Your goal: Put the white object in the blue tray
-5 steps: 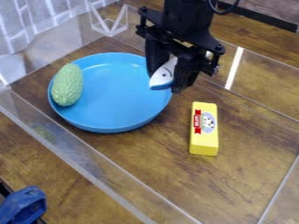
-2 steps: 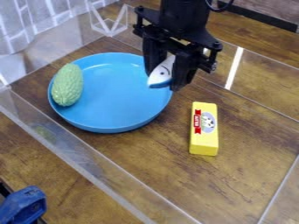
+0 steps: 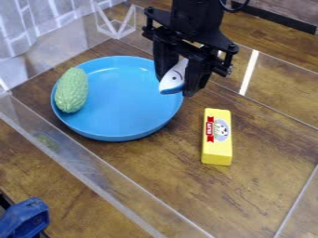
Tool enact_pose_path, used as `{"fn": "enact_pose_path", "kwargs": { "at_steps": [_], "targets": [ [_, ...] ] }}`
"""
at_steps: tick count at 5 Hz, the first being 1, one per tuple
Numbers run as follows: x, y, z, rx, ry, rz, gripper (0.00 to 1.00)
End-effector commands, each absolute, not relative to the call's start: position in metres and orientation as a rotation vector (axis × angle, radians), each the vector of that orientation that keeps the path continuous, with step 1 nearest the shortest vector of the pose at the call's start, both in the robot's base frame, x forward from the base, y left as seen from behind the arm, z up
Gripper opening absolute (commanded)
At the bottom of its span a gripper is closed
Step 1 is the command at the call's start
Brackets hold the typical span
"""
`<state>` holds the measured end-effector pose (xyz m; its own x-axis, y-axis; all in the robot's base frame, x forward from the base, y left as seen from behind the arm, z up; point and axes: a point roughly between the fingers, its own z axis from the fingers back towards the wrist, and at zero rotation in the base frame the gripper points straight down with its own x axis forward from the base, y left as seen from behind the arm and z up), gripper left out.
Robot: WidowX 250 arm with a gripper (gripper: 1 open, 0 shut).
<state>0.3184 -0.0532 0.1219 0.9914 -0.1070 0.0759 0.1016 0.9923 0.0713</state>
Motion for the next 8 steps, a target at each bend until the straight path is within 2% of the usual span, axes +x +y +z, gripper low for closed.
{"fn": "enact_pose_path", "kwargs": {
  "at_steps": [1, 3, 5, 8],
  "targets": [
    [0.331, -0.045, 0.136, 0.063, -0.134, -0.078, 0.00],
    [0.351, -0.037, 0.135, 0.077, -0.148, -0.077, 0.00],
    [0.362, -0.029, 0.135, 0.100, -0.167, -0.069, 0.00],
    [0.376, -0.033, 0.126, 0.093, -0.198, -0.059, 0.00]
  ]
}}
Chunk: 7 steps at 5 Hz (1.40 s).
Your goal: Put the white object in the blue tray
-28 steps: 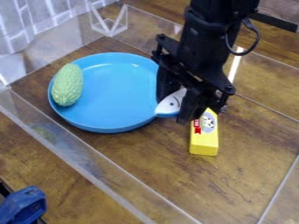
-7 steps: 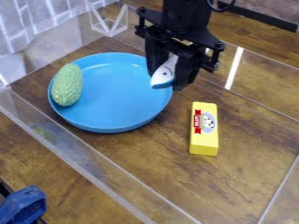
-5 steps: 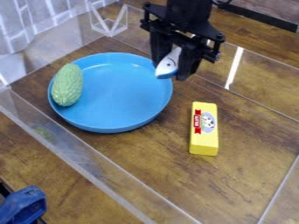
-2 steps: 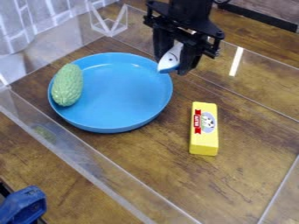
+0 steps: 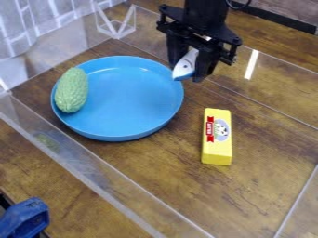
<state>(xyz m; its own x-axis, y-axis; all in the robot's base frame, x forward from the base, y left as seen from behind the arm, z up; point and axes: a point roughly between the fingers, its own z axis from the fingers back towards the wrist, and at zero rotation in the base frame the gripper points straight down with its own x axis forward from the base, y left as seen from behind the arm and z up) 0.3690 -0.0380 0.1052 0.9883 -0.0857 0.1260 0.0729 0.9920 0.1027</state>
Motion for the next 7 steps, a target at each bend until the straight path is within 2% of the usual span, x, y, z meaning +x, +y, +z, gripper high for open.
{"fn": "enact_pose_path", "kwargs": {
  "at_steps": [1, 7],
  "targets": [
    [0.3767, -0.0335, 0.1249, 0.090, -0.207, -0.053, 0.00],
    [0.3786, -0.0299, 0.1211, 0.074, -0.261, -0.061, 0.00]
  ]
}}
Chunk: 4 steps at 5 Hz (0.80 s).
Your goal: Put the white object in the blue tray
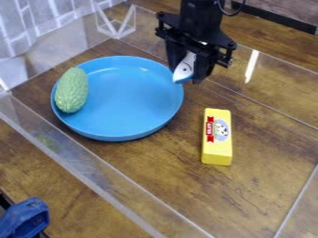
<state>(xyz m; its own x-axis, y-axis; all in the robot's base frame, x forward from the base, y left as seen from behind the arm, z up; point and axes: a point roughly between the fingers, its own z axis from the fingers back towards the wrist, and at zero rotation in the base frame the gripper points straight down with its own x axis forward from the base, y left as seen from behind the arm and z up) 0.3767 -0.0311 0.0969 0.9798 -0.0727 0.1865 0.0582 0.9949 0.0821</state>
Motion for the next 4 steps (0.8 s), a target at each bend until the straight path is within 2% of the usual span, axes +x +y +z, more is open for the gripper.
{"fn": "enact_pose_path", "kwargs": {
  "at_steps": [1, 4],
  "targets": [
    [0.3797, -0.0320, 0.1200, 0.077, -0.265, -0.070, 0.00],
    [0.3821, -0.0391, 0.1160, 0.083, -0.278, -0.093, 0.00]
  ]
}}
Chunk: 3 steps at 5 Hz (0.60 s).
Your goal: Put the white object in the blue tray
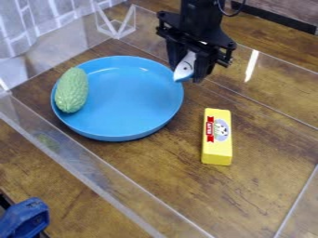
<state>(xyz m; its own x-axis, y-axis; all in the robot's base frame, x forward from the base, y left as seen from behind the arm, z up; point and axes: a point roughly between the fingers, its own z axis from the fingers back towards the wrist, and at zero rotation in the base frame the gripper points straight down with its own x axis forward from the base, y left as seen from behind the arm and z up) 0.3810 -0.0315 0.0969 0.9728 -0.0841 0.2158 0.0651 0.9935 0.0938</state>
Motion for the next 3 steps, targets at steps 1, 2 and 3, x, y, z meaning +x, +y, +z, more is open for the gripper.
{"fn": "enact_pose_path", "kwargs": {
  "at_steps": [1, 2, 3],
  "targets": [
    [0.383, -0.041, 0.115, 0.085, -0.282, -0.101, 0.00],
    [0.379, -0.025, 0.116, 0.102, -0.270, -0.077, 0.00],
    [0.377, -0.008, 0.116, 0.121, -0.258, -0.057, 0.00]
  ]
}}
